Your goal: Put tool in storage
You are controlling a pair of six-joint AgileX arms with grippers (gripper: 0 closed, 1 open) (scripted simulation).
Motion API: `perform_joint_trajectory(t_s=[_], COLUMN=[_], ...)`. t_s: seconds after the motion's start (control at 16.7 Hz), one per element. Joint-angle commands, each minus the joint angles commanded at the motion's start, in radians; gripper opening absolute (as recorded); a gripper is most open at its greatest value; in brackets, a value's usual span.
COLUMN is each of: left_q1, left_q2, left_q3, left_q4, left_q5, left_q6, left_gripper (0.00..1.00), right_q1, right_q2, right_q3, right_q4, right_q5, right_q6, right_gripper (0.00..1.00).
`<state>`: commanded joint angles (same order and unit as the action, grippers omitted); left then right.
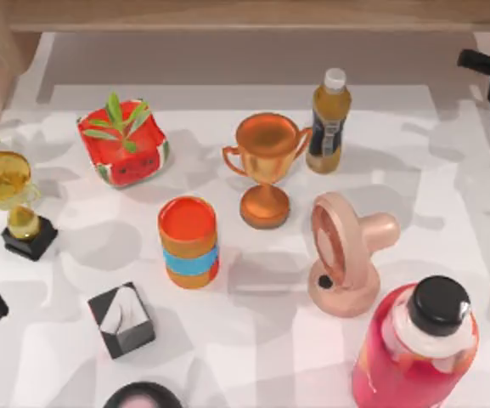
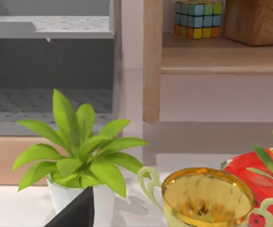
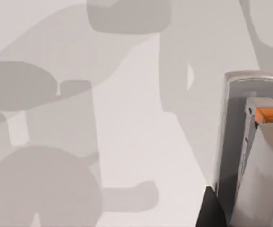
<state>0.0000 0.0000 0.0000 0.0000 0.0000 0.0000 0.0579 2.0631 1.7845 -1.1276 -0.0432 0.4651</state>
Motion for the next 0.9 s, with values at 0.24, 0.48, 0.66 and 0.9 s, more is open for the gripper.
perform_joint_trajectory(t_s=[0.24,0.48,0.66,0.9], left_q1=[0.0,0.0,0.0,0.0], left_q2=[0.0,0.0,0.0,0.0], left_q3=[0.0,0.0,0.0,0.0], left_q4=[0.0,0.0,0.0,0.0], left_q5=[0.0,0.0,0.0,0.0], left_q6=[0.0,0.0,0.0,0.0], left_gripper=[1.0,1.0,1.0,1.0], right_q1=[-0.149,-0.325,-0.413,-0.447], right_q2=[-0.025,0.113,0.29,0.534], right_q3=[0.213,0.457,0.637,0.835], right_q4=[-0.11,-0.195,-0.255,-0.353], right_q5=[-0.023,-0.027,-0.022,0.002], right_q6=[-0.099,-0.279,-0.45,-0.672], right_gripper=[0.0,0.0,0.0,0.0])
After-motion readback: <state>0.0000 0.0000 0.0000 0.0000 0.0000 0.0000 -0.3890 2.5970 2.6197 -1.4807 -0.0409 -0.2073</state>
